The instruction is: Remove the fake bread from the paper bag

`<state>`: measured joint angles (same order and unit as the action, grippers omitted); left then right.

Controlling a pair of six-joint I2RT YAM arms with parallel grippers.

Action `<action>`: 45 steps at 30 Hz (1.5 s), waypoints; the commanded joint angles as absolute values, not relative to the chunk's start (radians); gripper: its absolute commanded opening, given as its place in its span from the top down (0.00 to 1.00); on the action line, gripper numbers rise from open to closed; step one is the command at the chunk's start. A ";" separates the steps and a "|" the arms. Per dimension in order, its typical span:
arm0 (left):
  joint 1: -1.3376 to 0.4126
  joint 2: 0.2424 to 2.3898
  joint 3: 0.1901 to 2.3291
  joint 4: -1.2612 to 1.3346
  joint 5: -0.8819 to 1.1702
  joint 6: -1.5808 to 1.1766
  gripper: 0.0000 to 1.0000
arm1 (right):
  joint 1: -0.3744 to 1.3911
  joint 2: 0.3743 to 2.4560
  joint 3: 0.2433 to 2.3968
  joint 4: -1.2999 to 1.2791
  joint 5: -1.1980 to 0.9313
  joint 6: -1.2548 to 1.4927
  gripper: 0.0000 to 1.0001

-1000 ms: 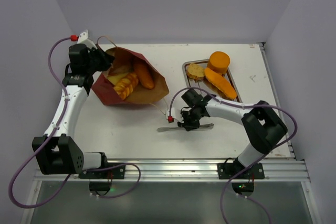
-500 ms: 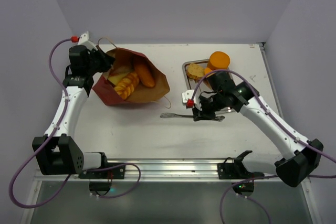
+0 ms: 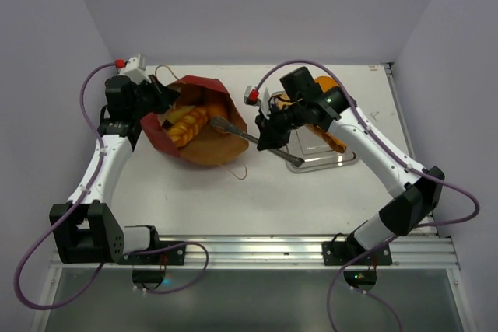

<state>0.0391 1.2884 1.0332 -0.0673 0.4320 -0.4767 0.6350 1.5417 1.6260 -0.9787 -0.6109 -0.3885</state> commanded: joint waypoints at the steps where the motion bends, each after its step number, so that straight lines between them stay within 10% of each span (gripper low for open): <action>1: 0.046 1.256 0.977 0.031 0.512 -0.457 1.00 | 0.641 1.562 1.672 -0.927 -0.624 -0.249 0.86; 45: 0.037 1.302 0.968 0.106 0.506 -0.529 1.00 | 0.627 1.473 1.658 -1.117 -0.330 -0.517 0.55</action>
<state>0.0387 1.2930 0.9260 0.1097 0.4950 -0.5381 0.6273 1.4670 1.6005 -1.1080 -0.2871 -0.4885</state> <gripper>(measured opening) 0.018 0.448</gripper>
